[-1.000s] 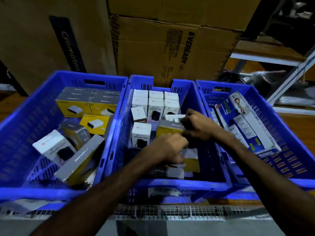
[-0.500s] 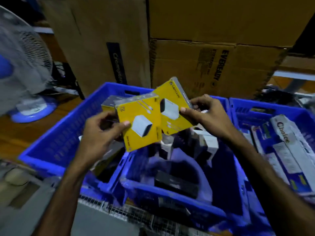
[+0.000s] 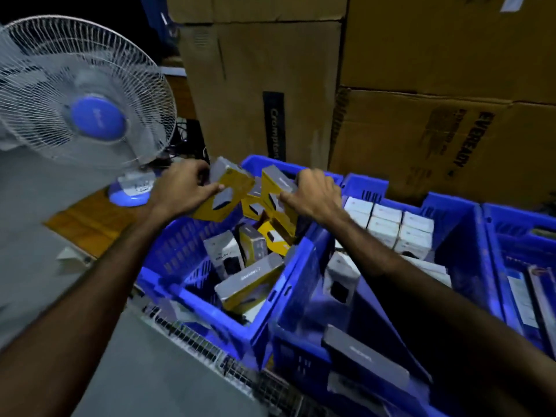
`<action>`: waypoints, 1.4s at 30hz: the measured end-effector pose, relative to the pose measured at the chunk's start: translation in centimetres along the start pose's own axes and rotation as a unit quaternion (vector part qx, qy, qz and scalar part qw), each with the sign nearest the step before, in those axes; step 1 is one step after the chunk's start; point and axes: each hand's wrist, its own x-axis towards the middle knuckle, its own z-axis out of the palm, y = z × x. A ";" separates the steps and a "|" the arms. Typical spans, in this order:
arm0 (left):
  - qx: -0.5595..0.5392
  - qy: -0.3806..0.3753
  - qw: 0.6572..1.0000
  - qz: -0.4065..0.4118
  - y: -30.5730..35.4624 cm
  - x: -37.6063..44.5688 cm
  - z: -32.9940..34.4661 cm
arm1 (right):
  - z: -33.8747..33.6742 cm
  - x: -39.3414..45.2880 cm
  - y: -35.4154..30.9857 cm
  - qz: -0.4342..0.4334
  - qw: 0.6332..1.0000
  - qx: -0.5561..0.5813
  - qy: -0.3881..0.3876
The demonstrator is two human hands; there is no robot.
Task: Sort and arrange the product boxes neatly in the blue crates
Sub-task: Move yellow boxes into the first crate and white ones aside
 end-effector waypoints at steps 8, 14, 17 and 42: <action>0.035 -0.043 0.998 -0.017 -2.2 3.0 6.6 | 3.8 1.9 0.5 0.023 0.997 0.068 -0.025; -0.055 -0.027 0.998 0.025 -4.1 0.2 8.3 | 3.5 -1.0 1.9 -0.036 0.994 0.085 -0.057; -0.100 -0.072 0.991 0.059 -5.5 -2.0 8.2 | 3.4 -3.2 2.1 -0.062 0.992 0.088 -0.063; -0.064 -0.265 0.961 0.040 -8.0 -4.5 10.0 | 7.6 -3.8 -8.1 -0.186 0.918 -0.029 -0.350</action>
